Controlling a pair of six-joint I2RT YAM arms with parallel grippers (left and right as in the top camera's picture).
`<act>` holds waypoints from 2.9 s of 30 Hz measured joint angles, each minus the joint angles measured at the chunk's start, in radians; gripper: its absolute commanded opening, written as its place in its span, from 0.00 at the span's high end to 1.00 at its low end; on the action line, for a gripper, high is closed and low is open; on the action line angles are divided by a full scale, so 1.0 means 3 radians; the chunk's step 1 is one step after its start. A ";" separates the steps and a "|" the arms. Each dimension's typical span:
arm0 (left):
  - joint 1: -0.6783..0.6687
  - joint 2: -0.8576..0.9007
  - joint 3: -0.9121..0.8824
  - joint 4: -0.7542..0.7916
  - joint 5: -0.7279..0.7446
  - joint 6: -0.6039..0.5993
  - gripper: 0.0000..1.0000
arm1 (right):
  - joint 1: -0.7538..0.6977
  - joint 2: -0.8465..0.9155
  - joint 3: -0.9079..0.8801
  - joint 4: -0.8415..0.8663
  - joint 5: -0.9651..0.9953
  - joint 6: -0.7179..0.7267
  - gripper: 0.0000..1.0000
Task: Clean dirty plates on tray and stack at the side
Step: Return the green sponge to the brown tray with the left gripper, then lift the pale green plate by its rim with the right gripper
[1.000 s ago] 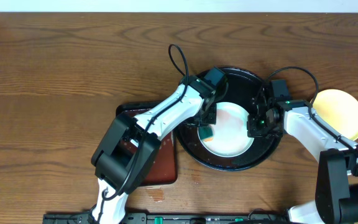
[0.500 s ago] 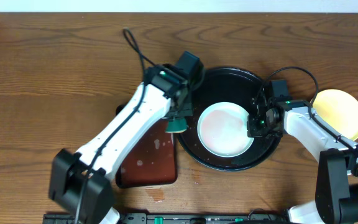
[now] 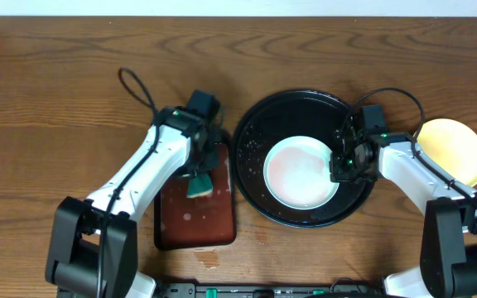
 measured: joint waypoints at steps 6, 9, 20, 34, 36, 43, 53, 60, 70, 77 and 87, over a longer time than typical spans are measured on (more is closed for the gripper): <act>0.0209 -0.0038 -0.0053 0.0025 0.0333 0.0086 0.33 | 0.0057 -0.0252 0.0020 -0.0108 0.0069 -0.0014 0.99; 0.0275 -0.0206 -0.0053 0.0036 0.0502 0.0093 0.31 | 0.0173 -0.0563 0.0024 -0.0094 0.0273 -0.0039 0.99; 0.0295 -0.1244 -0.0052 0.0033 0.0654 0.0182 0.19 | 0.0912 -0.1456 0.0057 -0.0038 0.1698 -0.0264 0.99; 0.0295 -0.1364 -0.0052 0.0031 0.0641 0.0207 0.17 | 0.2220 -0.1752 0.0058 0.0164 0.3461 -0.0926 0.99; 0.0295 -0.1364 -0.0052 0.0031 0.0641 0.0207 0.17 | 0.2344 -0.1752 0.0058 0.0178 0.3613 -0.0969 0.99; 0.0295 -0.1364 -0.0052 0.0029 0.0641 0.0207 0.17 | 0.2715 -0.1754 0.0058 0.0223 0.4163 -0.1081 0.99; 0.0295 -0.1364 -0.0052 0.0031 0.0641 0.0209 0.17 | 0.2981 -0.1766 0.0058 0.0226 0.4640 -0.1260 0.99; 0.0295 -0.1364 -0.0052 0.0029 0.0641 0.0209 0.17 | 0.2987 -0.1766 0.0058 0.0237 0.4690 -0.1297 0.99; 0.0295 -0.1364 -0.0052 0.0029 0.0641 0.0209 0.17 | 0.2987 -0.1766 0.0058 0.0237 0.4749 -0.1308 0.99; 0.0295 -0.1364 -0.0052 0.0029 0.0641 0.0209 0.16 | 0.2987 -0.1766 0.0058 0.0237 0.4749 -0.1310 0.99; 0.0295 -0.1364 -0.0052 0.0029 0.0641 0.0225 0.17 | 0.2987 -0.1766 0.0058 0.0235 0.4751 -0.1312 0.99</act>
